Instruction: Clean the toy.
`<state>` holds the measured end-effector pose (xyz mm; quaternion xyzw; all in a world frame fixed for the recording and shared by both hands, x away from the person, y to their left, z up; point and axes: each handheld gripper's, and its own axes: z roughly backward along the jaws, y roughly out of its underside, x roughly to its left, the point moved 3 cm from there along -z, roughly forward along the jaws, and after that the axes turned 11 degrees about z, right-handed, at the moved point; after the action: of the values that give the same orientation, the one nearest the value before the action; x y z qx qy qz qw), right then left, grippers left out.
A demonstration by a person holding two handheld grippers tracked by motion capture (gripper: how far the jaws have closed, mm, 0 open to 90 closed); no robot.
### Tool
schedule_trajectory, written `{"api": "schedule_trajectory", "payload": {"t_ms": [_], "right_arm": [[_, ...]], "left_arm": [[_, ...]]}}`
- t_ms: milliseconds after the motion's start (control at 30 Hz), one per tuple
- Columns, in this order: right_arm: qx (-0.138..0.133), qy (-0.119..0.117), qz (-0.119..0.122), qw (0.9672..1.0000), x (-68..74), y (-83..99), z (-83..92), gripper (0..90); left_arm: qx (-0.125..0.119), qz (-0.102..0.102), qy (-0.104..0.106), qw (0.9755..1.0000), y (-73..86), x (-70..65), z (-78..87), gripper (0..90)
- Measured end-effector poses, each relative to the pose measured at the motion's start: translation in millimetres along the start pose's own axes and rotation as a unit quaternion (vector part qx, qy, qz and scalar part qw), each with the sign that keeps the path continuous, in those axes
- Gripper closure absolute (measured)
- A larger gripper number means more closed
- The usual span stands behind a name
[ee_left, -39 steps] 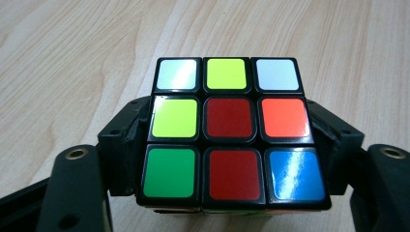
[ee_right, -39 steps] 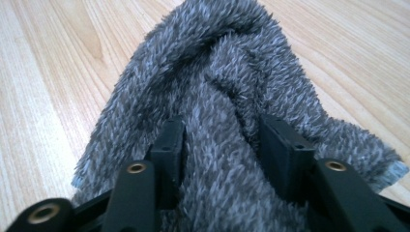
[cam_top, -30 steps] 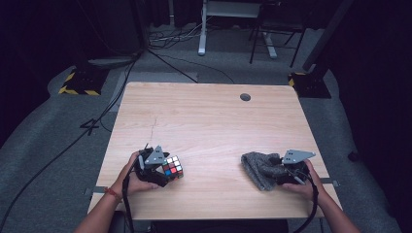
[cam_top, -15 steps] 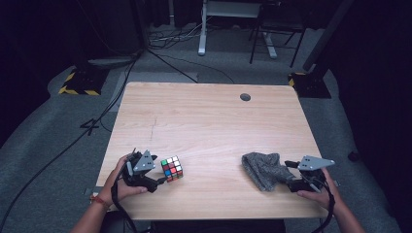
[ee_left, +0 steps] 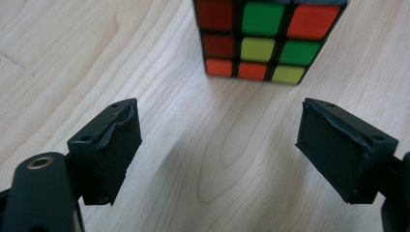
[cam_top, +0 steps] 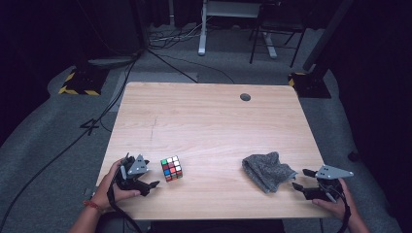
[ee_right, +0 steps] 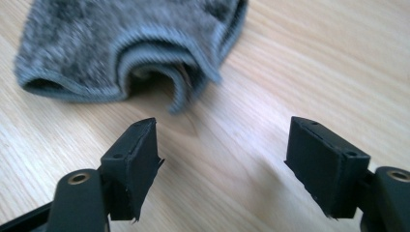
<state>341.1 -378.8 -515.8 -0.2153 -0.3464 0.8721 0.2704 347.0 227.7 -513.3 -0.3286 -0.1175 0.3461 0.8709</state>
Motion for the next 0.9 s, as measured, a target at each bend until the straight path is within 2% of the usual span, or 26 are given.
{"api": "schedule_trajectory", "payload": {"t_ms": [67, 133, 200, 300, 333, 900], "right_arm": [[0.004, 0.003, -0.006, 1.0000, -2.3, 6.1, -1.0, 26.5], [-0.003, 0.001, -0.021, 0.9998, -4.6, 9.8, -0.2, 26.9], [-0.004, 0.007, -0.024, 0.9997, -6.5, 10.9, 0.6, 27.1], [0.000, 0.006, -0.034, 0.9994, -7.4, 11.8, 0.1, 26.2], [-0.001, 0.003, -0.035, 0.9994, -7.5, 11.9, 0.1, 26.2], [-0.002, 0.003, -0.037, 0.9993, -8.8, 12.0, -0.4, 26.3]], "left_arm": [[0.006, 0.002, 0.000, 1.0000, 4.1, 3.5, -1.9, 16.1], [0.002, 0.011, 0.004, 0.9999, 7.3, 6.4, -0.9, 15.7], [-0.003, 0.019, 0.009, 0.9998, 10.1, 8.8, 0.0, 15.7], [-0.020, 0.059, 0.034, 0.9975, 17.7, 13.2, -0.8, 15.6], [-0.020, 0.062, 0.031, 0.9974, 18.4, 13.1, -0.2, 15.7], [-0.021, 0.067, 0.024, 0.9973, 18.3, 11.6, -0.6, 15.3]]}}
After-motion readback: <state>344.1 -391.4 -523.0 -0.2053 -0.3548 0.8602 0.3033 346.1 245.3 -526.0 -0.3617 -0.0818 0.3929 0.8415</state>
